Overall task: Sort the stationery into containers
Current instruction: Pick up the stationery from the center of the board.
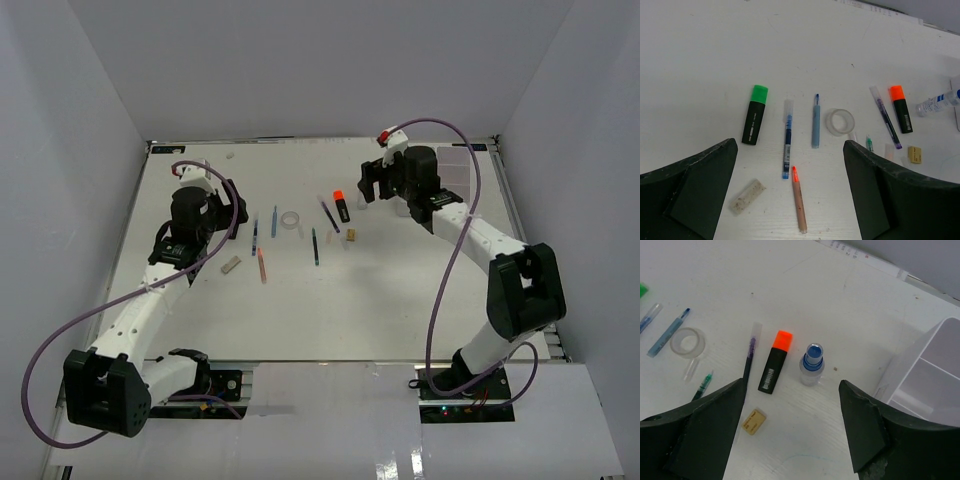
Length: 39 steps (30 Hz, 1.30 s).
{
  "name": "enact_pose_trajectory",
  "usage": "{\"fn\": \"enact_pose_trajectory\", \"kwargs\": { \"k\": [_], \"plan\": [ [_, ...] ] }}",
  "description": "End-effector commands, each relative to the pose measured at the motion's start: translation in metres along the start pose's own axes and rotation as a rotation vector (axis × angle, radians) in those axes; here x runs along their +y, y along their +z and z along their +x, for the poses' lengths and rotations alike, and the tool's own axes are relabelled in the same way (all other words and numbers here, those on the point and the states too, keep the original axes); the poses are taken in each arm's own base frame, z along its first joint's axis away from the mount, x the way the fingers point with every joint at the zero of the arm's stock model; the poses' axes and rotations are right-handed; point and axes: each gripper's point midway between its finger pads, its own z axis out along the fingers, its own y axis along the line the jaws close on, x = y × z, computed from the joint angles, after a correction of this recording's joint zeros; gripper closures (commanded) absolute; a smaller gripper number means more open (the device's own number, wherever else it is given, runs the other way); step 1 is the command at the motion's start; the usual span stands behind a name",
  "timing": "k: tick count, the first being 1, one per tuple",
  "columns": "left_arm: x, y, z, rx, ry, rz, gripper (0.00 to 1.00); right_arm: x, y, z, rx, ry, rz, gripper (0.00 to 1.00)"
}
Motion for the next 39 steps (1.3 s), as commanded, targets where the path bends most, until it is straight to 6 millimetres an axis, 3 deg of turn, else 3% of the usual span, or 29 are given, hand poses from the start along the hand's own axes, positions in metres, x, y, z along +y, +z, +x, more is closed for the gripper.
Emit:
{"fn": "enact_pose_trajectory", "kwargs": {
  "k": [1,6,9,18,21,26,29,33,35,38,39],
  "plan": [
    [-0.002,-0.008,-0.007,-0.038,-0.009,0.022,0.02,-0.009,0.024,-0.032,-0.118,-0.04,0.023,0.2],
    [0.0,-0.007,-0.007,-0.035,-0.008,0.013,0.02,-0.01,0.049,-0.021,-0.101,-0.039,0.026,0.26],
    [-0.001,-0.006,-0.005,-0.032,-0.006,0.012,0.02,-0.014,0.06,-0.014,-0.098,-0.045,0.046,0.38],
    [0.0,-0.006,-0.004,-0.03,-0.005,0.008,0.02,-0.021,0.087,0.002,-0.073,-0.056,0.057,0.46],
    [0.0,-0.005,-0.003,-0.026,-0.003,0.01,0.02,-0.022,0.092,0.007,-0.066,-0.053,0.06,0.54],
    [0.0,-0.004,-0.001,-0.021,0.0,0.011,0.02,-0.025,0.093,0.01,-0.059,-0.052,0.082,0.77],
    [-0.001,-0.004,-0.001,-0.021,-0.002,0.013,0.02,-0.027,0.087,-0.002,-0.081,-0.062,0.092,0.92],
    [-0.001,-0.004,-0.001,-0.022,-0.002,0.013,0.02,-0.033,0.067,-0.045,-0.151,-0.1,0.112,0.92],
    [-0.001,-0.005,-0.002,-0.024,-0.002,0.012,0.02,-0.039,0.052,-0.078,-0.21,-0.118,0.134,0.92],
    [0.0,-0.005,-0.002,-0.024,0.0,0.011,0.02,-0.064,0.026,-0.117,-0.282,-0.122,0.187,0.92],
    [-0.001,-0.006,-0.003,-0.027,0.001,0.012,0.02,-0.081,0.016,-0.125,-0.298,-0.116,0.221,0.92]
  ]
}}
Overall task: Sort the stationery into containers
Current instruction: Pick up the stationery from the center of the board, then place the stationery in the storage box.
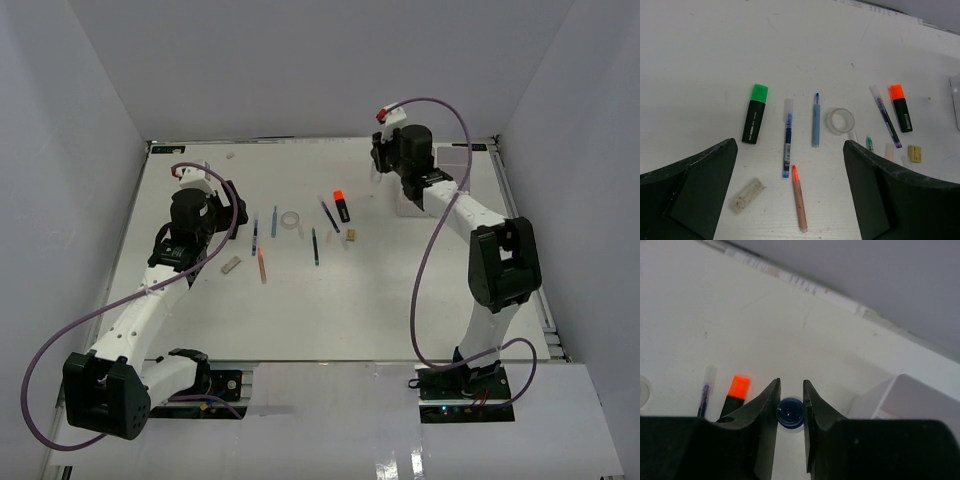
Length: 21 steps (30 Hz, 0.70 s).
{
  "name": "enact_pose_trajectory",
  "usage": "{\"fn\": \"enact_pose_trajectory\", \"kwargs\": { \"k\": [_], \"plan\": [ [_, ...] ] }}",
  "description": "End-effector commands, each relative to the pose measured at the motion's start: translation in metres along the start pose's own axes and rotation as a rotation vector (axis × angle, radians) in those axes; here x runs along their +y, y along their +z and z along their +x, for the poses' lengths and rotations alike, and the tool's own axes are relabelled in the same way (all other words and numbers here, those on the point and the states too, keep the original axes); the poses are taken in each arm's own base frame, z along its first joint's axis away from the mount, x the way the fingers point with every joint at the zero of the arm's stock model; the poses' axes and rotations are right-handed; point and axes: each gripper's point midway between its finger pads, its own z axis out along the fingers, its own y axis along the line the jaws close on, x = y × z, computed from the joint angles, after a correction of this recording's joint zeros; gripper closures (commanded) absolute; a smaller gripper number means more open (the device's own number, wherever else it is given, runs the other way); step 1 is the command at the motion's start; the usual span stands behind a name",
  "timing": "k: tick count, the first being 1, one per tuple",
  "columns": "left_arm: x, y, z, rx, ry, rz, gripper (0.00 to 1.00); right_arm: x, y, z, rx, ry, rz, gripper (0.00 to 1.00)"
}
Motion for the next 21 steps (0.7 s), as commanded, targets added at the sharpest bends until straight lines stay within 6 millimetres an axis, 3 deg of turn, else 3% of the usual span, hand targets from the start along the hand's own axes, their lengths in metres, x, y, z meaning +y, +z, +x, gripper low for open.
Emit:
{"fn": "enact_pose_trajectory", "kwargs": {
  "k": [1,4,6,11,15,18,21],
  "plan": [
    [0.0,-0.002,-0.003,-0.02,0.001,0.002,0.02,-0.062,-0.051,-0.124,-0.278,-0.027,0.142,0.92],
    [0.001,-0.002,-0.002,-0.018,0.004,-0.006,0.02,-0.101,-0.067,-0.141,-0.304,-0.019,0.225,0.92],
    [0.001,-0.002,-0.002,-0.018,0.006,-0.004,0.02,-0.136,-0.078,-0.142,-0.303,-0.003,0.303,0.92],
    [0.002,0.0,0.0,-0.011,0.007,-0.01,0.02,-0.195,-0.097,-0.13,-0.296,0.045,0.406,0.92],
    [0.001,0.001,0.002,-0.003,0.008,-0.007,0.02,-0.213,-0.098,-0.113,-0.261,0.071,0.424,0.92],
    [0.001,0.003,0.004,0.004,0.009,-0.008,0.02,-0.212,-0.095,-0.103,-0.237,0.075,0.424,0.92],
    [0.001,0.004,0.007,0.014,0.011,-0.005,0.02,-0.231,-0.098,-0.086,-0.212,0.084,0.459,0.92]
  ]
}}
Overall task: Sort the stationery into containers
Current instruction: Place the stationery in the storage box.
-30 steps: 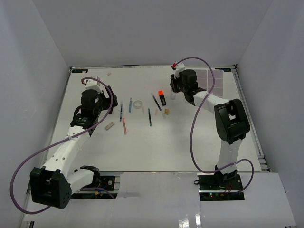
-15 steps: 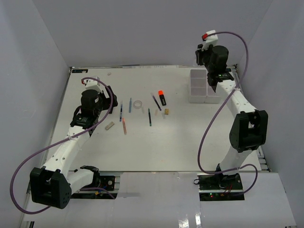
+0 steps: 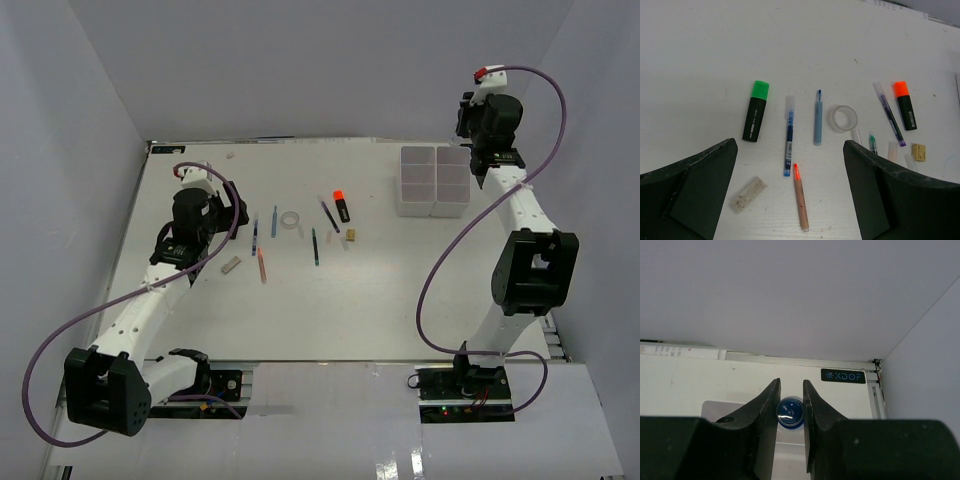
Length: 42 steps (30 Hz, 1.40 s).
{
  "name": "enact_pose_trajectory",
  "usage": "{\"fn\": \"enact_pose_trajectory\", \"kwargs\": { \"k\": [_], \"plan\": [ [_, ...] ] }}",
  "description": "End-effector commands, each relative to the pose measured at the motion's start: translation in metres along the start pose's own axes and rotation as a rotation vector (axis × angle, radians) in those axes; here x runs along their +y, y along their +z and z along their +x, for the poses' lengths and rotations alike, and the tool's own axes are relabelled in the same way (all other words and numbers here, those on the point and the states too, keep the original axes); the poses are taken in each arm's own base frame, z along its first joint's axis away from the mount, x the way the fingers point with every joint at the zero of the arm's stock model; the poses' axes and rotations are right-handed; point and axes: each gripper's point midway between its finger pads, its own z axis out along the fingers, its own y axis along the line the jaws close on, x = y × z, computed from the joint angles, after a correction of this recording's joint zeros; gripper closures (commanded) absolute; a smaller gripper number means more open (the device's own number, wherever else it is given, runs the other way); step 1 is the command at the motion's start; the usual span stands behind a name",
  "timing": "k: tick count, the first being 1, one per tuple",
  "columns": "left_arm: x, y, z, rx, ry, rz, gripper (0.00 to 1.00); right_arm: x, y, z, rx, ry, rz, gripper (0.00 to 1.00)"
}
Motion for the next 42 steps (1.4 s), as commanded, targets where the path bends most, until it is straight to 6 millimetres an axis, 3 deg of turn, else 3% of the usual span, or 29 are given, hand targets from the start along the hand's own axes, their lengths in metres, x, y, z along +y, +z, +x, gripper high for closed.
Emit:
{"fn": "enact_pose_trajectory", "kwargs": {
  "k": [1,22,29,36,42],
  "plan": [
    [0.0,0.002,0.003,0.002,0.008,0.002,0.02,-0.011,0.004,-0.002,-0.031,0.007,0.02,0.92],
    [0.001,0.004,0.006,0.014,0.013,-0.005,0.02,-0.003,0.037,0.093,0.1,0.035,-0.019,0.92],
    [0.001,0.004,0.005,0.011,0.013,-0.006,0.02,0.003,0.038,0.12,0.127,0.053,-0.038,0.83],
    [0.001,0.002,0.002,0.0,0.011,-0.004,0.02,0.003,0.035,0.128,0.145,0.045,-0.035,0.64],
    [-0.001,0.002,0.002,0.002,0.006,0.007,0.02,0.003,0.023,0.108,0.127,0.033,-0.044,0.5]
  ]
}}
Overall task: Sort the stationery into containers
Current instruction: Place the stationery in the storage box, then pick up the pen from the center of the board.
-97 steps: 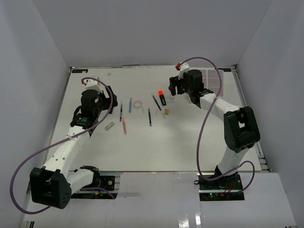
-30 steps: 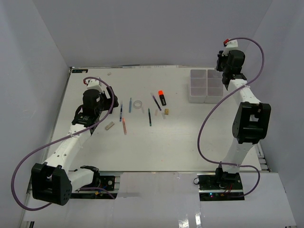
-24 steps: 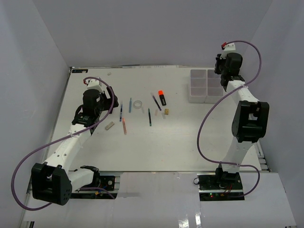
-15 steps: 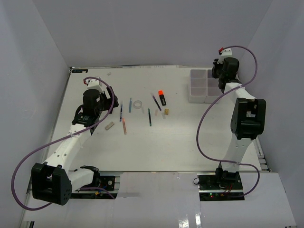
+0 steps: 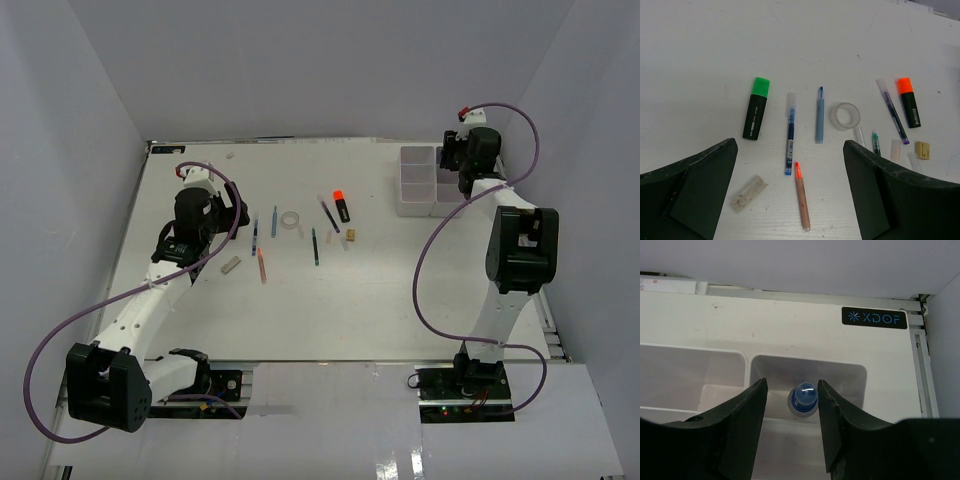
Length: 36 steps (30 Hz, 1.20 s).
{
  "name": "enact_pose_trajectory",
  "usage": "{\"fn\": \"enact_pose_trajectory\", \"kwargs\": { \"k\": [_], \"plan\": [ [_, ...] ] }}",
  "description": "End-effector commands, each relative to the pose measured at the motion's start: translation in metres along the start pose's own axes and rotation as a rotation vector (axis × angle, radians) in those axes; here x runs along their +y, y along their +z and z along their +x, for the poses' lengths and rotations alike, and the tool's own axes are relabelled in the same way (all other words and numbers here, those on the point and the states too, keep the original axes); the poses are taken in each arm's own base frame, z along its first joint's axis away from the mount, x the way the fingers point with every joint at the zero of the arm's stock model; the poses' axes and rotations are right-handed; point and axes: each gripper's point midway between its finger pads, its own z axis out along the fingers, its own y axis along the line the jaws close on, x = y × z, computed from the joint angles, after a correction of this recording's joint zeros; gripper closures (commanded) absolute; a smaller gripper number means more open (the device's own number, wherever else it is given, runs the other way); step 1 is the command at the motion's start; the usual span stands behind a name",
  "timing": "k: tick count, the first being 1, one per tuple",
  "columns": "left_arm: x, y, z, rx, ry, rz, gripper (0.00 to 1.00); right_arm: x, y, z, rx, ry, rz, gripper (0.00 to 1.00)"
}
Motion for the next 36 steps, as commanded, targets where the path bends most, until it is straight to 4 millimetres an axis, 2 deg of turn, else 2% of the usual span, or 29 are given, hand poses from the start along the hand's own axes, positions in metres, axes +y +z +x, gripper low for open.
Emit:
{"fn": "enact_pose_trajectory", "kwargs": {
  "k": [1,3,4,5,6,7,8,9,10,12,13,14,15,16,17,18,19,20,21,22,24,25,28,30,31,32,33,34,36],
  "plan": [
    [-0.003,-0.004,-0.005,-0.019,-0.002,0.014,0.02,-0.002,-0.023,-0.046,-0.091,-0.013,0.0,0.48],
    [-0.004,-0.004,-0.004,-0.018,-0.004,0.022,0.02,0.001,-0.03,-0.049,-0.076,-0.016,-0.001,0.41],
    [-0.005,-0.004,-0.004,-0.015,-0.005,0.023,0.02,0.005,-0.04,-0.061,-0.093,-0.022,-0.002,0.39],
    [-0.005,-0.004,-0.004,-0.014,-0.008,0.024,0.02,0.008,-0.044,-0.064,-0.092,-0.025,-0.008,0.35],
    [-0.005,-0.004,-0.004,-0.014,-0.009,0.026,0.02,0.013,-0.05,-0.063,-0.071,-0.023,-0.016,0.33],
    [-0.006,-0.004,-0.005,-0.014,-0.011,0.029,0.02,0.019,-0.059,-0.074,-0.083,-0.027,-0.02,0.31],
    [-0.006,-0.004,-0.004,-0.01,-0.013,0.028,0.02,0.036,-0.064,-0.077,-0.079,-0.037,-0.05,0.26],
    [-0.007,-0.004,-0.004,-0.008,-0.014,0.03,0.02,0.044,-0.069,-0.078,-0.068,-0.041,-0.063,0.24],
    [-0.006,-0.004,-0.004,-0.006,-0.016,0.026,0.02,0.062,-0.077,-0.075,-0.033,-0.057,-0.093,0.23],
    [-0.006,-0.004,-0.004,-0.001,-0.017,0.025,0.02,0.085,-0.085,-0.082,-0.009,-0.084,-0.134,0.22],
    [-0.007,-0.004,-0.003,0.001,-0.019,0.026,0.02,0.104,-0.091,-0.065,0.074,-0.126,-0.141,0.22],
    [-0.006,-0.003,-0.002,0.004,-0.019,0.025,0.02,0.115,-0.095,-0.076,0.076,-0.144,-0.153,0.22],
    [-0.006,-0.003,-0.002,0.006,-0.022,0.024,0.02,0.127,-0.098,-0.074,0.103,-0.162,-0.17,0.22],
    [-0.006,-0.002,-0.001,0.011,-0.021,0.024,0.02,0.152,-0.103,-0.054,0.19,-0.193,-0.215,0.22],
    [-0.007,-0.003,-0.001,0.012,-0.021,0.027,0.02,0.165,-0.106,-0.064,0.189,-0.199,-0.239,0.22],
    [-0.007,-0.003,-0.001,0.014,-0.022,0.028,0.02,0.177,-0.109,-0.06,0.214,-0.207,-0.263,0.22],
    [-0.007,-0.002,0.0,0.019,-0.023,0.026,0.02,0.199,-0.109,-0.048,0.253,-0.226,-0.301,0.22],
    [-0.007,-0.002,0.0,0.02,-0.023,0.026,0.02,0.209,-0.114,-0.037,0.305,-0.232,-0.32,0.22],
    [-0.007,-0.002,0.0,0.021,-0.024,0.024,0.02,0.219,-0.116,-0.04,0.305,-0.24,-0.334,0.22],
    [-0.007,-0.001,0.0,0.021,-0.026,0.024,0.02,0.238,-0.116,-0.027,0.337,-0.266,-0.357,0.22],
    [-0.007,-0.001,0.001,0.024,-0.026,0.023,0.02,0.256,-0.118,-0.018,0.364,-0.289,-0.381,0.23],
    [-0.007,-0.001,0.002,0.029,-0.025,0.023,0.02,0.273,-0.119,-0.004,0.39,-0.306,-0.409,0.23],
    [-0.007,0.0,0.003,0.032,-0.026,0.023,0.02,0.301,-0.114,0.017,0.429,-0.316,-0.453,0.25],
    [-0.007,0.0,0.003,0.033,-0.027,0.021,0.02,0.312,-0.112,0.028,0.456,-0.318,-0.47,0.25],
    [-0.007,0.0,0.004,0.034,-0.026,0.021,0.02,0.321,-0.106,0.036,0.471,-0.323,-0.474,0.27],
    [-0.006,0.001,0.004,0.035,-0.025,0.019,0.02,0.324,-0.103,0.04,0.482,-0.327,-0.468,0.28],
    [-0.007,0.001,0.005,0.038,-0.025,0.021,0.02,0.328,-0.101,0.058,0.531,-0.337,-0.461,0.29],
    [-0.007,0.001,0.006,0.041,-0.024,0.022,0.02,0.331,-0.099,0.056,0.529,-0.335,-0.456,0.3],
    [-0.006,0.002,0.006,0.044,-0.024,0.021,0.02,0.336,-0.096,0.067,0.55,-0.335,-0.464,0.31]
  ]
}}
